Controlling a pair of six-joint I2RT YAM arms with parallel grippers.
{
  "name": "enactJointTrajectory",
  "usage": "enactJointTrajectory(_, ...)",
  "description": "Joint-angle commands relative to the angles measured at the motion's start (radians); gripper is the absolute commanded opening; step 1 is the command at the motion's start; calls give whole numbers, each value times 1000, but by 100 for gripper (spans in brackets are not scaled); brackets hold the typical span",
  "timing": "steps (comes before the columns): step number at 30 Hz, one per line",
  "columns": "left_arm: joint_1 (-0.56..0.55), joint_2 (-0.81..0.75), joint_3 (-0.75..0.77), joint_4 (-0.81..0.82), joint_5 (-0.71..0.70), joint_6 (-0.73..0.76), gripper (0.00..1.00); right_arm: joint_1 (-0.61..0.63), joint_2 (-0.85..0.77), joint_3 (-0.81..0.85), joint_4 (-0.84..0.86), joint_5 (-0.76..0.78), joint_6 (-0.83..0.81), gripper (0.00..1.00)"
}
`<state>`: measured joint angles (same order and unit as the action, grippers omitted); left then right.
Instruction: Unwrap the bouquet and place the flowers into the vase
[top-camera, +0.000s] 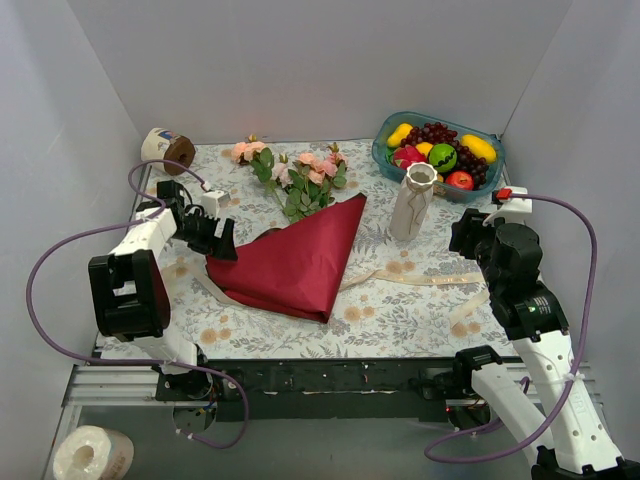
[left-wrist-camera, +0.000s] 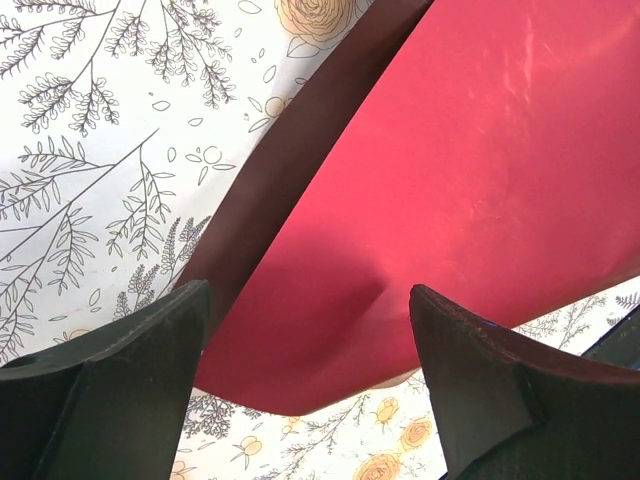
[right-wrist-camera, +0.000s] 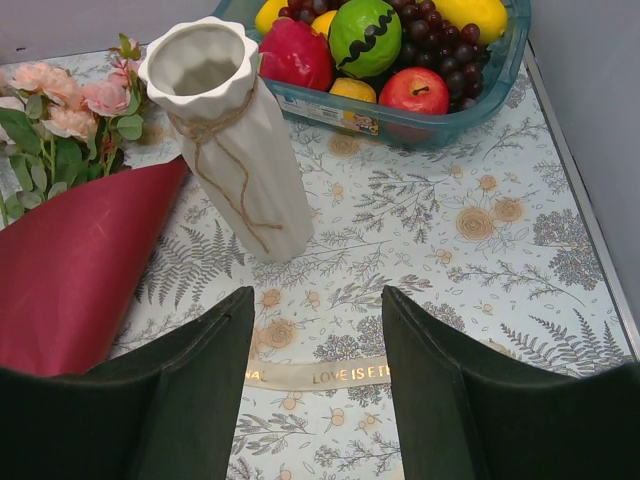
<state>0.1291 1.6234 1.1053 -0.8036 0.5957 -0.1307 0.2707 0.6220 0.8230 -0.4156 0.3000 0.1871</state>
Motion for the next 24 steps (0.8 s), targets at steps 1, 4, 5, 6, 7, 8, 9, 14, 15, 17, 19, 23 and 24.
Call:
enactJointTrajectory(1, 7, -56, 1, -31, 29, 31, 77, 7, -11, 25, 35, 1, -5, 61)
enactJointTrajectory(4, 7, -42, 11, -132, 97, 113, 70, 7, -13, 28, 32, 20, 2, 61)
enactJointTrajectory(5, 12, -34, 11, -169, 146, 155, 69, 9, -11, 30, 31, 39, 3, 61)
enactJointTrajectory(6, 17, -27, 11, -196, 162, 184, 64, 9, -11, 30, 31, 44, 3, 62)
enactJointTrajectory(7, 20, -19, 19, -241, 173, 218, 62, 7, -13, 30, 31, 45, 5, 62)
enactJointTrajectory(8, 20, 5, 27, -268, 182, 239, 59, 10, -13, 31, 31, 45, 5, 62)
enactJointTrajectory(9, 23, 15, 34, -293, 199, 252, 56, 10, -11, 34, 32, 44, 3, 62)
enactJointTrajectory(14, 26, 10, 76, -339, 225, 258, 35, 12, -18, 28, 32, 36, 3, 62)
enactJointTrajectory(15, 27, -5, 82, -339, 228, 253, 31, 10, -18, 27, 32, 33, 5, 62)
enactJointTrajectory(17, 27, -17, 99, -342, 243, 247, 26, 12, -18, 27, 34, 28, 5, 62)
enactJointTrajectory(19, 26, -26, 136, -373, 275, 247, 26, 13, -18, 28, 35, 24, 6, 62)
enactJointTrajectory(23, 9, -31, 224, -466, 354, 261, 27, 12, -15, 31, 40, 10, 6, 62)
enactJointTrajectory(24, 0, -36, 241, -482, 363, 261, 27, 13, -12, 34, 40, 8, 5, 62)
